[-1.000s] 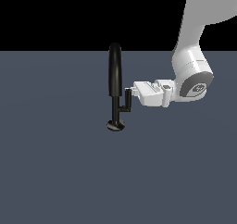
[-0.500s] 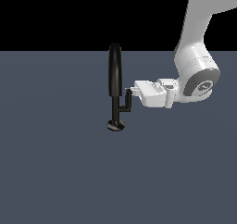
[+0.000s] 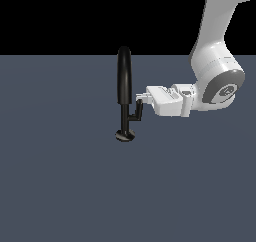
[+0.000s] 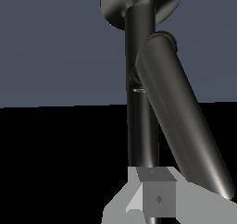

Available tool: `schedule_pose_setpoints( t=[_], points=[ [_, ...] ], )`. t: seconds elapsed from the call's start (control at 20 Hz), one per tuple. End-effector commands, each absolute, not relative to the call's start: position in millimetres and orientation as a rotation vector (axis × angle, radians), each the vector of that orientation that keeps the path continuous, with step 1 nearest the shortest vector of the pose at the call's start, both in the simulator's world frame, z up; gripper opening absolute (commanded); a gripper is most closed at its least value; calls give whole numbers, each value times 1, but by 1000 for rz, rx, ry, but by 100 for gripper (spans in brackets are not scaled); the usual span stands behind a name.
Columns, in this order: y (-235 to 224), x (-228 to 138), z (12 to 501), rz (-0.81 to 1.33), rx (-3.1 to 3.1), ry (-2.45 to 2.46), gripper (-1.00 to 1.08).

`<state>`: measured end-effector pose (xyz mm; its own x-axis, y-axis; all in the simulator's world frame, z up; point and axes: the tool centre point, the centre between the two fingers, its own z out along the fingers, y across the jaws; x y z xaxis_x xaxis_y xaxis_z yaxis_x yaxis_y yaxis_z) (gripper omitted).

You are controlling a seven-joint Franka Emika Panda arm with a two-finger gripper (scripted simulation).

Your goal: Turn on the faucet by rotating a designated handle.

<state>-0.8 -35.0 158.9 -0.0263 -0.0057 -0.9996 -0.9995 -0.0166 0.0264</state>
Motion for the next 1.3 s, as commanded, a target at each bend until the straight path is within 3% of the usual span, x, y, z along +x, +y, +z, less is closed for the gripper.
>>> schedule_pose_setpoints(
  t=[0.0,0.6,0.7,1.25],
  points=[
    [-35,-10,155,1244,-1210,1226,-100],
    [-36,-56,138,1251,-1208,1226,-100],
    [-36,-45,148,1231,-1221,1212,-100],
    [-37,-76,87,1251,-1209,1225,-100]
  ],
)
